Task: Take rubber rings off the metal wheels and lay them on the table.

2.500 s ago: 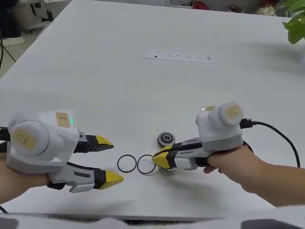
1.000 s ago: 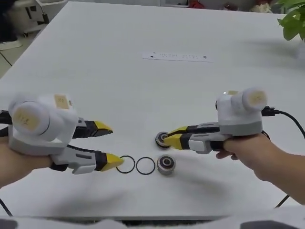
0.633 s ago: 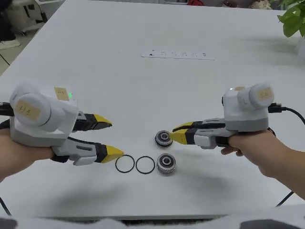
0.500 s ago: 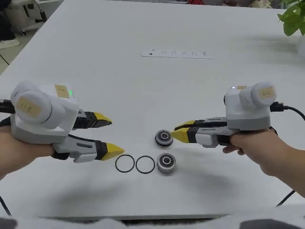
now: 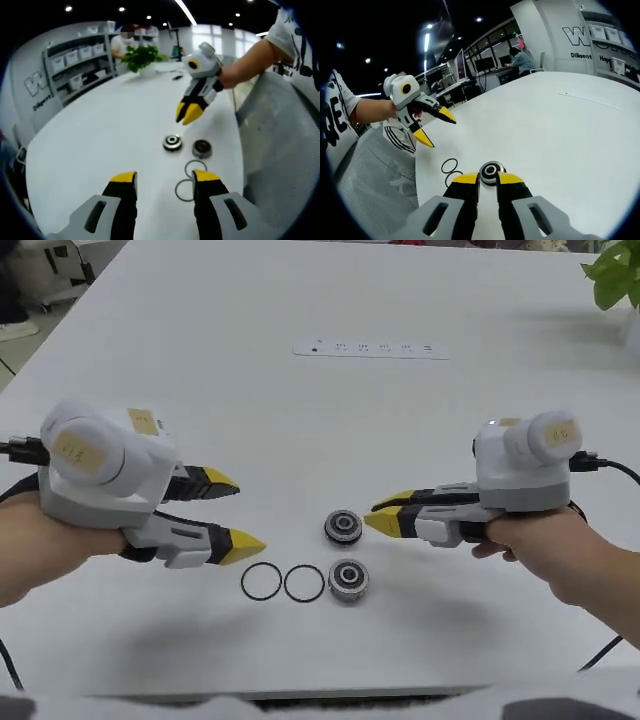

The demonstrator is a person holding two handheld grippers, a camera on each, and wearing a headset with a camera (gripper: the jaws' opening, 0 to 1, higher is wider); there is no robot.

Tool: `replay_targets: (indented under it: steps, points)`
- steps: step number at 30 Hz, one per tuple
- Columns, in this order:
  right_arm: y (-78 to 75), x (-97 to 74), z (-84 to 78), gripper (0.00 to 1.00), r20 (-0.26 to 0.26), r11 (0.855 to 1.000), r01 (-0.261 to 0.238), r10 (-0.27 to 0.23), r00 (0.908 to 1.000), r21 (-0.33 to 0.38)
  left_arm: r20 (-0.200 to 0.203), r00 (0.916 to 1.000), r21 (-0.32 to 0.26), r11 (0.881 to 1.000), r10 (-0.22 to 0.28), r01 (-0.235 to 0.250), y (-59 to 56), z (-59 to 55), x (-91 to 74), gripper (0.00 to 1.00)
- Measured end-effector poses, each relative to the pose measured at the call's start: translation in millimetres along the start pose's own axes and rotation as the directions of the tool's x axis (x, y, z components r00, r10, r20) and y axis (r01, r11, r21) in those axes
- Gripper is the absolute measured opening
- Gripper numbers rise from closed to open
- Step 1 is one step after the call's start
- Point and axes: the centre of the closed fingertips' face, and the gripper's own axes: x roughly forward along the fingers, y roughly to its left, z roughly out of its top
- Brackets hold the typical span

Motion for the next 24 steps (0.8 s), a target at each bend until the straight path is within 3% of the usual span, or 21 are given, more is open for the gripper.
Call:
replay_targets:
  steps: [24]
  points:
    - [-8.1,4.4,-15.0,0.11,-0.039,1.000,0.004,-0.005,0.9992,-0.020,-0.022,0.9995,0.005,1.000,-0.023,0.023,2.3,1.3,21.8,0.44]
